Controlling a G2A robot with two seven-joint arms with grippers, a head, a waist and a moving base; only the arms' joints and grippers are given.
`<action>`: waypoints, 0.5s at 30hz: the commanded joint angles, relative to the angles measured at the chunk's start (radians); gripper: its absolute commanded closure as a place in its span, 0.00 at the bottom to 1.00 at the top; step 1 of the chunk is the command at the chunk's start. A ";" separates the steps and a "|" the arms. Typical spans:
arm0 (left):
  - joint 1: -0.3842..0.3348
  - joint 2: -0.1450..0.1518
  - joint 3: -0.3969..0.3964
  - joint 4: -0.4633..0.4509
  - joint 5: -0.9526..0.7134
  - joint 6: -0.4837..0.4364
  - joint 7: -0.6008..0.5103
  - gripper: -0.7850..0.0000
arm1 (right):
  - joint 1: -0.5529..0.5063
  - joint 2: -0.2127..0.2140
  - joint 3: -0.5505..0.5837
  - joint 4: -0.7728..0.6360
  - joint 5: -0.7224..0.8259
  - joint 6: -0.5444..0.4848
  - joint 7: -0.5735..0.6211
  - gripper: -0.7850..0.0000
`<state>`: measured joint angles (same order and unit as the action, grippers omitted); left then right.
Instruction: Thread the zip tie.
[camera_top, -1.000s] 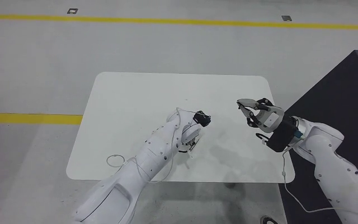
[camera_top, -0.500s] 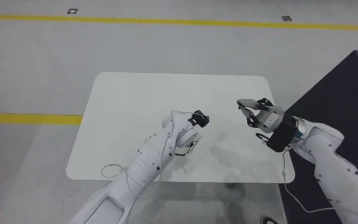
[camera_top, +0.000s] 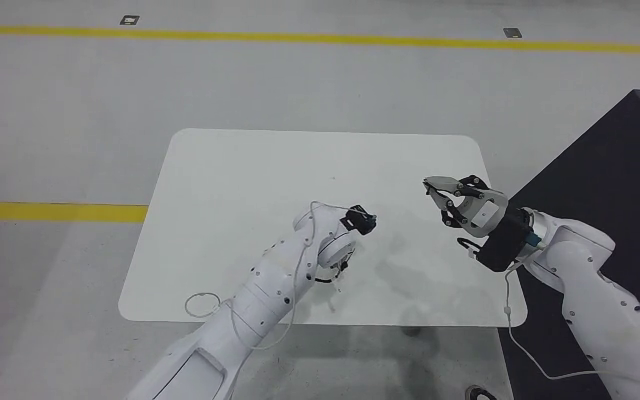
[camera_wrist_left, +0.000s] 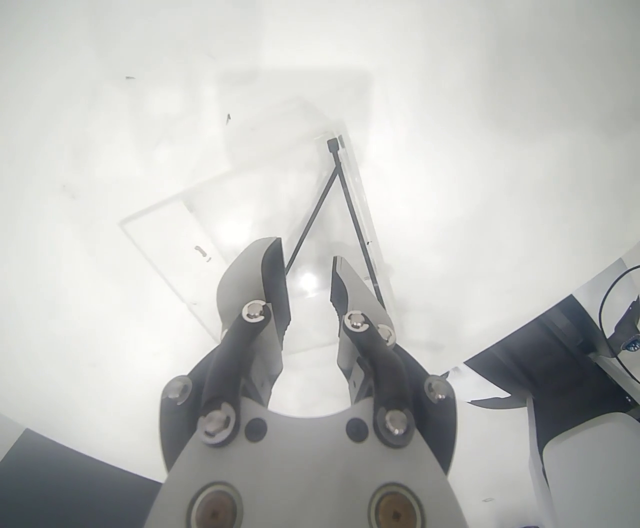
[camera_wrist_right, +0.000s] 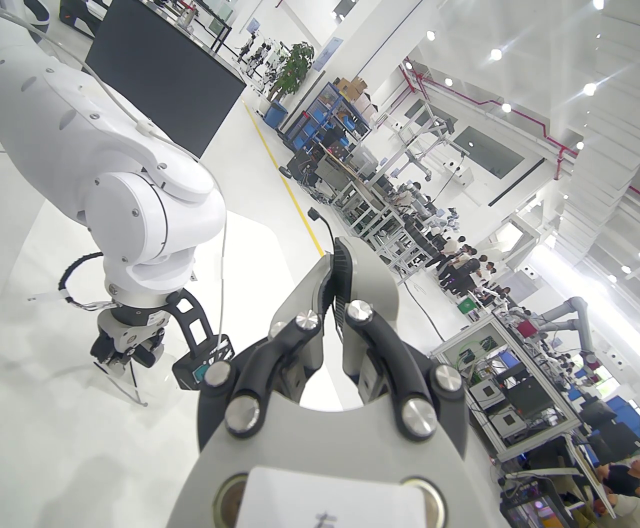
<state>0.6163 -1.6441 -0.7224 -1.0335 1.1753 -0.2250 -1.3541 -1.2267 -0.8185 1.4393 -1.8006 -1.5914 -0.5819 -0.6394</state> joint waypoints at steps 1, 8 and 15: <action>-0.006 -0.004 0.005 0.016 -0.006 -0.003 0.007 0.78 | 0.000 0.000 0.000 0.000 0.000 0.000 0.000 1.00; -0.030 -0.017 0.014 0.071 -0.022 -0.002 0.027 0.82 | 0.000 0.000 0.000 0.000 0.000 0.000 0.000 1.00; -0.046 -0.029 0.026 0.110 -0.028 0.001 0.036 0.86 | 0.000 0.000 0.000 0.000 0.000 0.000 0.000 1.00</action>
<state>0.5715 -1.6711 -0.6983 -0.9278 1.1487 -0.2243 -1.3200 -1.2267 -0.8185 1.4393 -1.8006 -1.5914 -0.5819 -0.6394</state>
